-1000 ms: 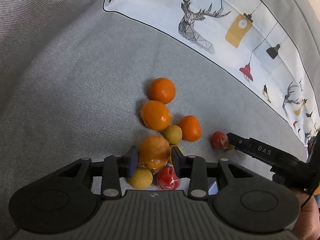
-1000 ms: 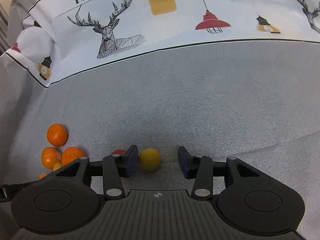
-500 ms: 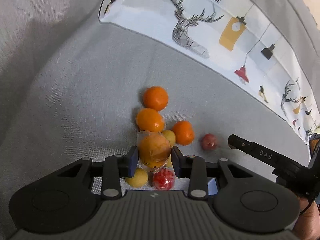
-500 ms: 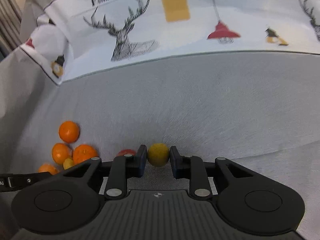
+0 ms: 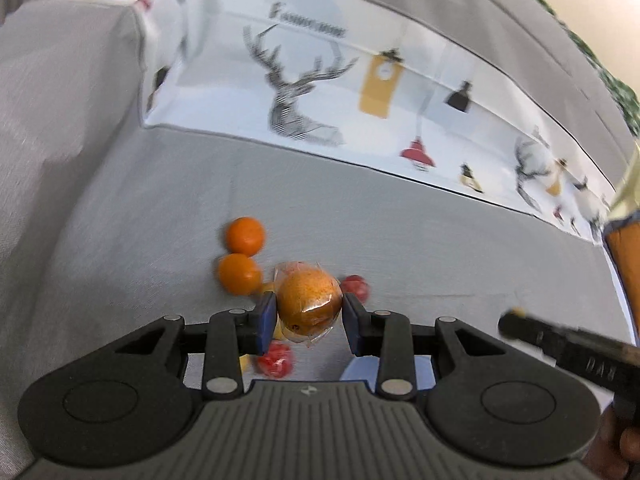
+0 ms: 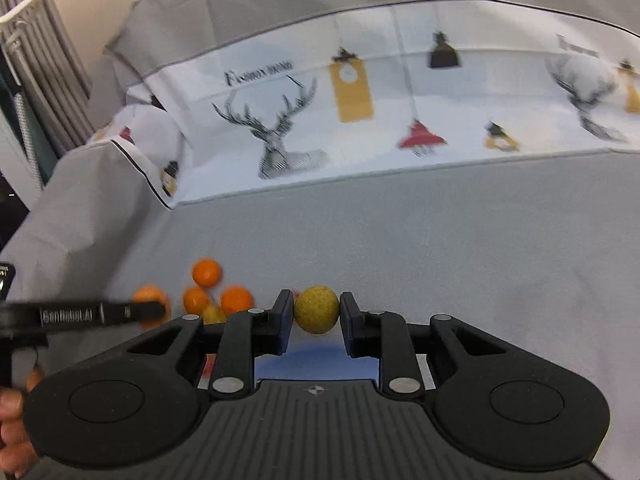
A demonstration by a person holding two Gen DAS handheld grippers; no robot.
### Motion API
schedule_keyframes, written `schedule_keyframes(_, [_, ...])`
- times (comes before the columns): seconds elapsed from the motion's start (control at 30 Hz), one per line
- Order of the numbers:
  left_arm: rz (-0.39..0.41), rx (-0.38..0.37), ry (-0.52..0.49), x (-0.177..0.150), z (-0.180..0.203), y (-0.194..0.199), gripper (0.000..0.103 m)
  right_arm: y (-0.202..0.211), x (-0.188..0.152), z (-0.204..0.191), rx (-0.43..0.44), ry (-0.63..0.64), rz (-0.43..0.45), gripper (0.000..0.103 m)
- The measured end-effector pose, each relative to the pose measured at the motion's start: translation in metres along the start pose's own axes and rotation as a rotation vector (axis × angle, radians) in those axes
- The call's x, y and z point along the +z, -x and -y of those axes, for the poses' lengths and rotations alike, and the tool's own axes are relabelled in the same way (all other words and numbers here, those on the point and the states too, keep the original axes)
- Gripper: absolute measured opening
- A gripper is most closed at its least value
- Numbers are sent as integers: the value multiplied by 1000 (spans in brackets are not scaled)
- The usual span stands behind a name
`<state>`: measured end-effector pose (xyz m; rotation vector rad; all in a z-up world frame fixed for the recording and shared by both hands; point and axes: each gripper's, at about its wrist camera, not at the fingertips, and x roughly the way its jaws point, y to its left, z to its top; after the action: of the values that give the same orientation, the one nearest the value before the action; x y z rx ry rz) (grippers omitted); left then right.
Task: Organize fruits
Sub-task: 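Carry the netted orange with the left tool over the plate while the right tool carries the yellow fruit there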
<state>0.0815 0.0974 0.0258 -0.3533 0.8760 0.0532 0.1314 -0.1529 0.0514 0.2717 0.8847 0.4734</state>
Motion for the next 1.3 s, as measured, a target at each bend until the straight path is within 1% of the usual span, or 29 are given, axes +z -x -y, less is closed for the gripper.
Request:
schedule_keyframes(0.1, [7,-36,-20,-8,14,6,39,12,-15,8,-20,-55,-35,26])
schedule_keyframes(0.2, [-10,-67,-55,-18,30,9,39,18,-34,18,-40,-99,-57,26])
schedule_keyframes(0.27, [-44,-72,-75,-26,39,6,39,18,-43,19,-60,-90,-76,26])
schedule_keyframes(0.33, [-92,-75,-80,-35,44,1,39,16,-46,21,-62,-79,-93,26])
schedule_keyframes(0.43, [-151,-69,-106,-44,51,-9,39,8,-46,27,-78,-80,-113,26])
schedule_keyframes(0.57, [-175,-55,-163,-48,55,-19,39,-1,-46,32,-78,-101,-127,26])
schedule_keyframes(0.67, [-202,-50,-177,-48,54,-26,39,-6,-46,30,-72,-91,-134,26])
schedule_keyframes(0.83, [-221,-50,-184,-49,51,-31,39,-10,-44,28,-63,-80,-140,26])
schedule_keyframes(1.0, [-244,-67,-208,-51,56,-35,39,-12,-44,28,-64,-77,-143,26])
schedule_keyframes(1.13, [-248,-85,-221,-53,60,-36,39,-13,-45,28,-67,-78,-149,26])
schedule_keyframes(1.3, [-261,-85,-224,-53,62,-41,39,-15,-45,30,-73,-82,-151,26])
